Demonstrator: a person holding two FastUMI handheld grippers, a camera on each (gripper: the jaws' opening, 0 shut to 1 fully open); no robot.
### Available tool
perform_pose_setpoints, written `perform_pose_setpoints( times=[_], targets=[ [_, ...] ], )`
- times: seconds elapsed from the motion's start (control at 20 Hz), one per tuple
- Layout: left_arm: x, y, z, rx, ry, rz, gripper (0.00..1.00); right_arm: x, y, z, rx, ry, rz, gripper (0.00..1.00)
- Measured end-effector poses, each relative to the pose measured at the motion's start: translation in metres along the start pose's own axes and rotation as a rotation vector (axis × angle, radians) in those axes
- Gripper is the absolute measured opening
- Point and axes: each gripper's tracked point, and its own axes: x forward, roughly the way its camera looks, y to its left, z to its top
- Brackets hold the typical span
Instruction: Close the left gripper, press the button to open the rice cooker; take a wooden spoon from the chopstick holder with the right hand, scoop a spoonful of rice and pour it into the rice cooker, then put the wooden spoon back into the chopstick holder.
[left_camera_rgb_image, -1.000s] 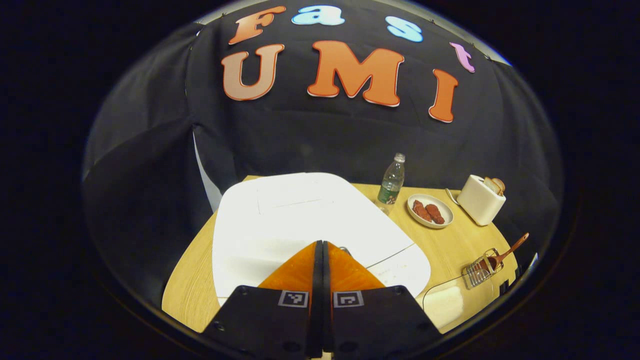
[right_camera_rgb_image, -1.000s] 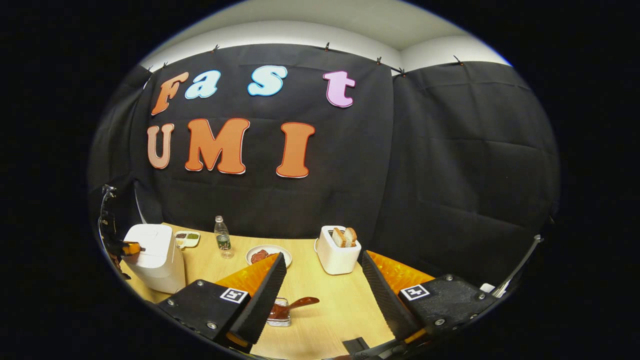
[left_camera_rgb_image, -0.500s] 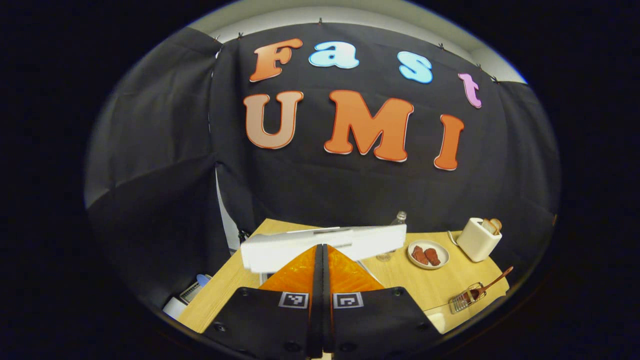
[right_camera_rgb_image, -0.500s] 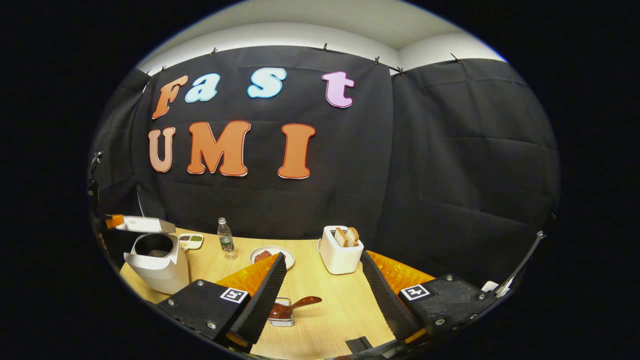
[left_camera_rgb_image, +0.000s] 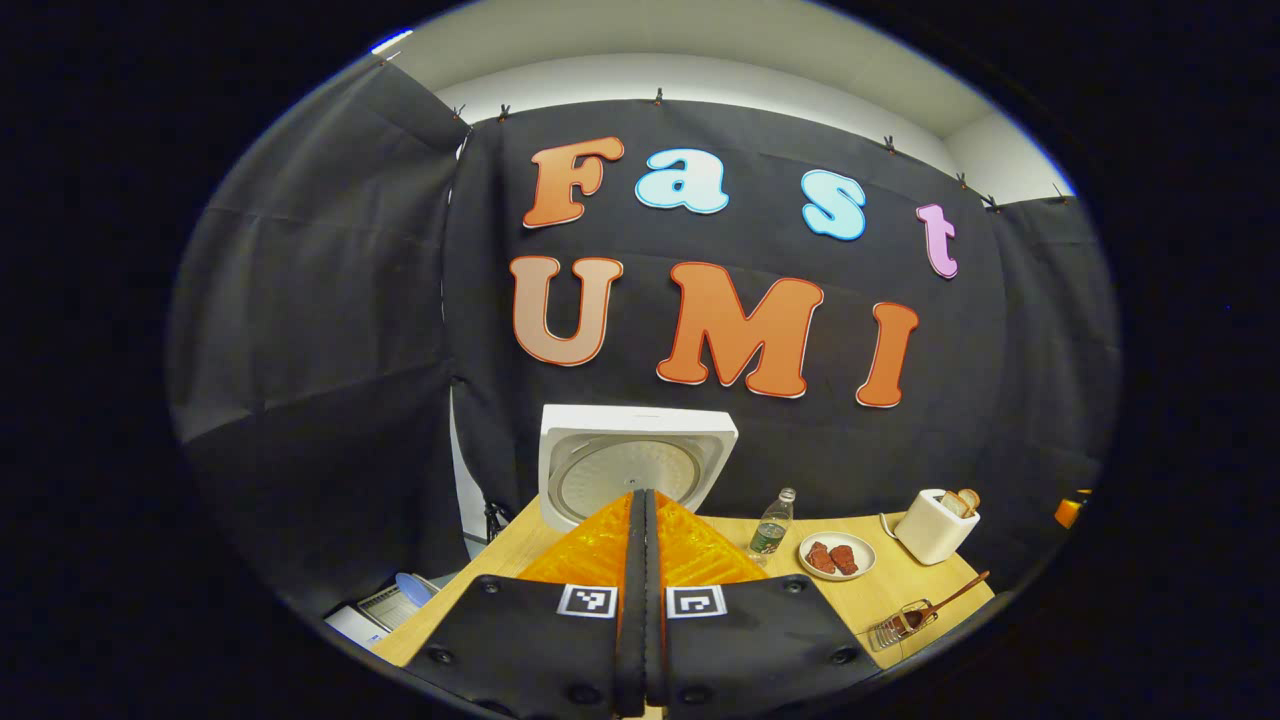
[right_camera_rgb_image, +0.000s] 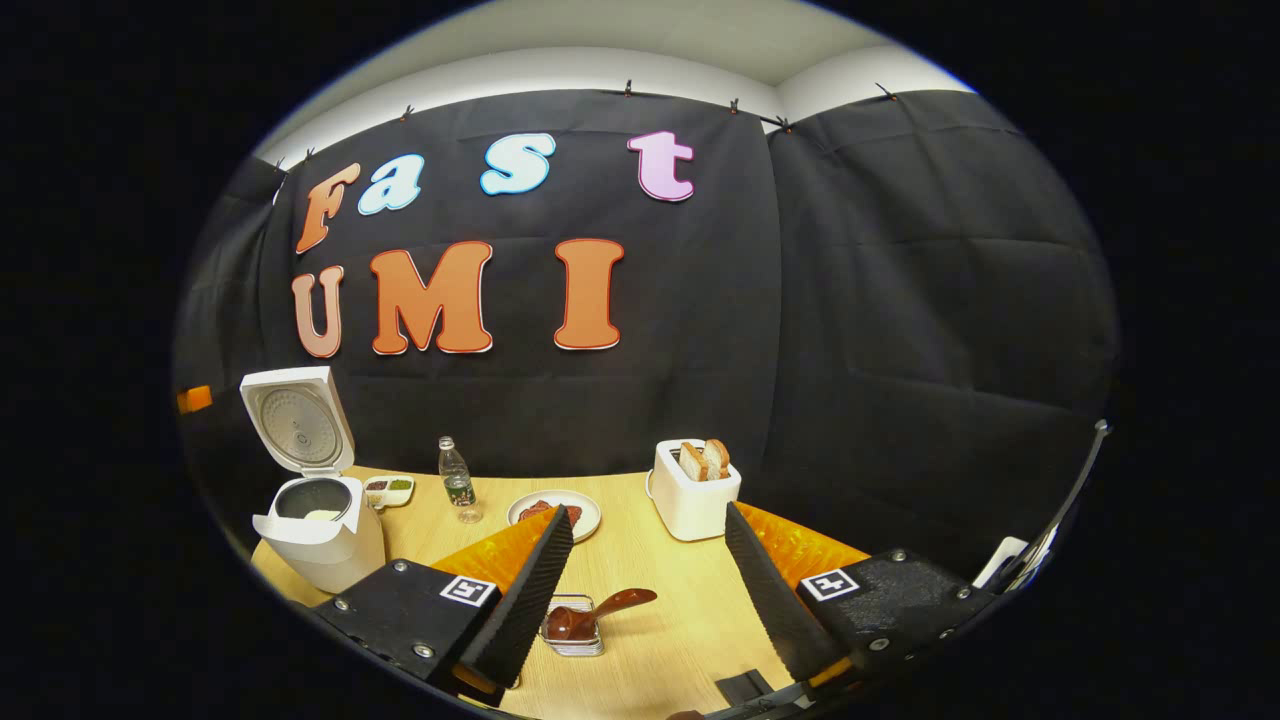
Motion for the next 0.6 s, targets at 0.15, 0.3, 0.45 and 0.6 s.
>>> perform_pose_setpoints(
  times=[0.15,0.3,0.45,0.6],
  targets=[
    [-0.011,0.012,0.013,0.001,-0.02,0.05,0.05,0.016,-0.001,-0.02,0.049,0.008,0.009,0.95],
    [-0.022,0.018,0.019,-0.003,-0.021,0.08,0.05,0.037,-0.002,-0.051,0.04,0.037,-0.002,0.95],
    [-0.028,0.027,0.029,-0.008,-0.046,0.125,0.1,0.054,0.002,-0.086,0.05,0.1,0.007,0.95],
    [-0.041,0.037,0.035,-0.007,-0.083,0.157,0.24,0.07,0.005,-0.119,0.078,0.168,0.001,0.95]
  ],
)
